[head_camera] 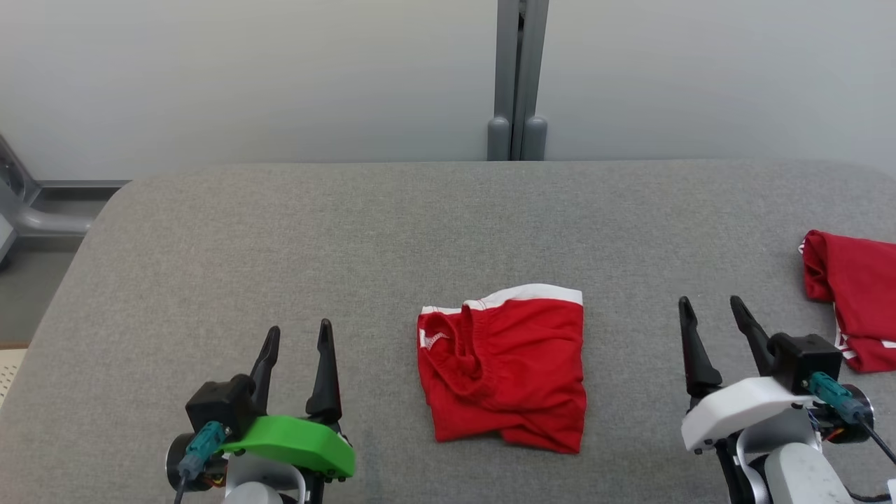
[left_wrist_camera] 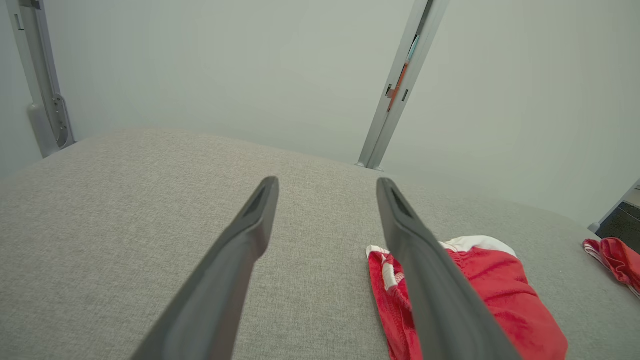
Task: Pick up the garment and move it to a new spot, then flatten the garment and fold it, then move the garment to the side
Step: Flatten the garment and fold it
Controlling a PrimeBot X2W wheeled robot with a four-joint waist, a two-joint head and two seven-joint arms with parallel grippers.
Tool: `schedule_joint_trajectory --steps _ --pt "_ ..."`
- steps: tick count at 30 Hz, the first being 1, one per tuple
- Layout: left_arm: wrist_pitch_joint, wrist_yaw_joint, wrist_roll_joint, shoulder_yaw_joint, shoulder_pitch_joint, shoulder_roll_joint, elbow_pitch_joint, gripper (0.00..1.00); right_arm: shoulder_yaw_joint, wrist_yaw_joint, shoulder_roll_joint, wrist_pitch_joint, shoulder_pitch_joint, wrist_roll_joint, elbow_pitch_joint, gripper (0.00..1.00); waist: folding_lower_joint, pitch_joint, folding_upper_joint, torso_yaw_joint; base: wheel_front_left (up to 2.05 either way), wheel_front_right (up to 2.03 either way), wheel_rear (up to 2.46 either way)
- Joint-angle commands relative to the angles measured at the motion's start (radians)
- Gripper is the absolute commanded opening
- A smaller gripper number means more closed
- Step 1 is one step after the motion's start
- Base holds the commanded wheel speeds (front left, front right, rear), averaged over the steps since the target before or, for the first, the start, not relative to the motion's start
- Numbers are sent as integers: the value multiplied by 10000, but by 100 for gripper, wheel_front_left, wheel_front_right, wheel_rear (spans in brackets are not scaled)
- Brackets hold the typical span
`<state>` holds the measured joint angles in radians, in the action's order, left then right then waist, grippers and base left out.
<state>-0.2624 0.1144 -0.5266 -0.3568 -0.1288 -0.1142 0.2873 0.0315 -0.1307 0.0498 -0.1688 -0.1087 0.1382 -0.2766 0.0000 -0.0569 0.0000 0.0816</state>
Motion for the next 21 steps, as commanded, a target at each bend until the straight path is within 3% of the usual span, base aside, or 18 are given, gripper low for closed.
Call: schedule_joint_trajectory --steps 1,8,21 --pt "-27 -50 155 93 215 -7 -20 100 116 3 16 52 289 -33 205 100 0 -114 0 16 0 0 0" --pt "-30 -97 450 305 659 -51 78 100 159 3 20 161 1043 225 809 100 0 -310 0 -5 0 0 0" --pt "-29 -139 504 252 504 -147 546 100 43 3 22 240 1234 206 871 100 0 -371 0 -1 0 0 0"
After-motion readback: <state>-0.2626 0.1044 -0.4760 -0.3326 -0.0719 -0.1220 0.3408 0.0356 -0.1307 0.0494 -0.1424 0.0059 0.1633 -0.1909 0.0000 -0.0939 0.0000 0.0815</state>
